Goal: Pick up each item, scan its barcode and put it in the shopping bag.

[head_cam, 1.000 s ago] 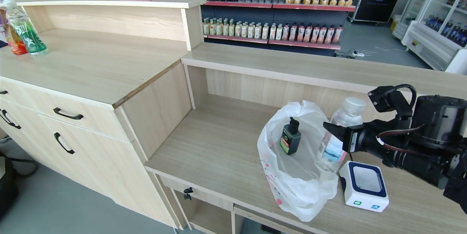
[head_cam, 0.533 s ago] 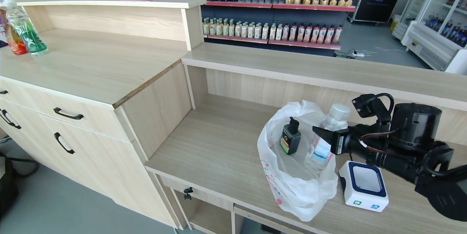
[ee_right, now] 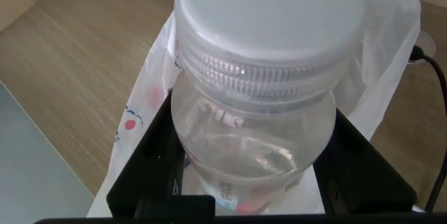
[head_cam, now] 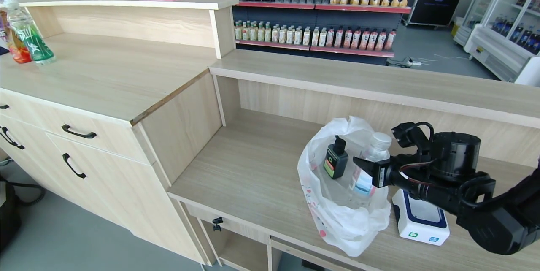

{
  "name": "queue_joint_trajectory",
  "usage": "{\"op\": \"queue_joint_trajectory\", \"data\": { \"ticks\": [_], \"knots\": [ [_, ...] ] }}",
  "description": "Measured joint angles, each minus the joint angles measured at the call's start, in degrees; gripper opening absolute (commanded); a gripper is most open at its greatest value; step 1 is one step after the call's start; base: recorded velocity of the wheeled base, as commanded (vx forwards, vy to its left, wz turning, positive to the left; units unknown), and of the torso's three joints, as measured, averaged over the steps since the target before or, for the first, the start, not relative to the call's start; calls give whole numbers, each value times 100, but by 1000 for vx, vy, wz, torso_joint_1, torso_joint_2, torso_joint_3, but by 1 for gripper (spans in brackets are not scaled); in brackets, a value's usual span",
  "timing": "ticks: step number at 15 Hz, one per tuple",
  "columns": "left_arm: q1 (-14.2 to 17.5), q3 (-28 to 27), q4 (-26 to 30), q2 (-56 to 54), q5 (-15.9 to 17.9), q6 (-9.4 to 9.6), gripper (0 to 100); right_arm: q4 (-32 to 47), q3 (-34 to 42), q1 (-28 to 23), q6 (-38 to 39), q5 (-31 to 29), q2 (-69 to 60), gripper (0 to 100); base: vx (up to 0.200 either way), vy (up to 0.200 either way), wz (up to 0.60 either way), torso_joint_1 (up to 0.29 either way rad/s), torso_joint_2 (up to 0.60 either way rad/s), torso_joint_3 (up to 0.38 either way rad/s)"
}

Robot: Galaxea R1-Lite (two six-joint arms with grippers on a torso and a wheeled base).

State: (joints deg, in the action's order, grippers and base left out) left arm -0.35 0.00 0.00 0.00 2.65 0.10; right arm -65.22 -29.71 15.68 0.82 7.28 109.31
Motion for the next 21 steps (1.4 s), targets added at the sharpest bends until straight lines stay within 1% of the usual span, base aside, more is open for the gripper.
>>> {"op": "queue_joint_trajectory", "data": {
  "ticks": [8,13,21],
  "knots": [
    [0,0,0,0,0,1,100,-389,44,0,-106,126,308,0,0,0,0,0,0,0],
    [0,0,0,0,0,0,100,-628,90,-24,-480,232,472,0,0,0,0,0,0,0],
    [0,0,0,0,0,0,100,-866,218,-190,-636,312,660,0,0,0,0,0,0,0]
  ]
}}
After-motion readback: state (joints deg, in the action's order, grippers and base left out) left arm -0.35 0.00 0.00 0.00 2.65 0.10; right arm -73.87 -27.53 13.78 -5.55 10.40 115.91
